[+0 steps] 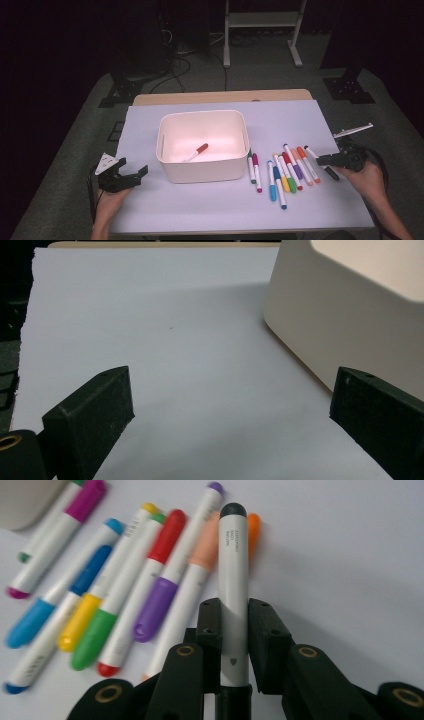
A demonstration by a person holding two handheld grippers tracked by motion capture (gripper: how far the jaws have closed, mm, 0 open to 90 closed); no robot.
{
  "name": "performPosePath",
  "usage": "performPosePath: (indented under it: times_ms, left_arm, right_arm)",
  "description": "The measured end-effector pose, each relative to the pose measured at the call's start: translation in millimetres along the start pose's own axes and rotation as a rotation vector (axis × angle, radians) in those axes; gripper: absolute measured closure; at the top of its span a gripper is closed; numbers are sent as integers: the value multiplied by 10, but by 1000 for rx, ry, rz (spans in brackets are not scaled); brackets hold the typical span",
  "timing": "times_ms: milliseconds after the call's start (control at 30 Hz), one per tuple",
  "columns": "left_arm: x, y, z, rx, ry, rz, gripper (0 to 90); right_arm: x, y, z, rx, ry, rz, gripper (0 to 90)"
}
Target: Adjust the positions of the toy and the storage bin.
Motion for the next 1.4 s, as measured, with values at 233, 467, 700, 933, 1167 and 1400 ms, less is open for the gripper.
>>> performPosePath:
  times_ms: [233, 467, 700, 933, 1167, 1400]
  left_arm:
    - [-5, 0, -2, 1, 1, 0, 24]
    - [-6, 4, -5, 1, 1, 1, 25]
    - [-14, 1, -10, -2, 5, 1, 25]
    - [-15, -4, -10, -3, 5, 2, 25]
    - [-23, -4, -11, -4, 4, 4, 24]
    - [-25, 0, -12, -9, 6, 5, 25]
  right_arm:
    - [-115, -277, -156, -25, 33, -130, 756]
    - [-232, -612, -357, -88, 31, -219, 756]
    - [-291, -939, -582, -153, 9, -291, 755]
    - [-284, -1215, -795, -215, -15, -340, 755]
    - [-275, -1467, -971, -267, -39, -376, 756]
    - [-232, -1678, -1127, -317, -60, -405, 756]
Point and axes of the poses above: each handheld gripper's, and its own axes: x roughly forward along the jaws, z roughly out of its underside, y roughly to its right, the point moved 9 cm from there along x, roughly forward along the jaws, and after that the axes turned 7 degrees about -z, right-handed, at the moved point
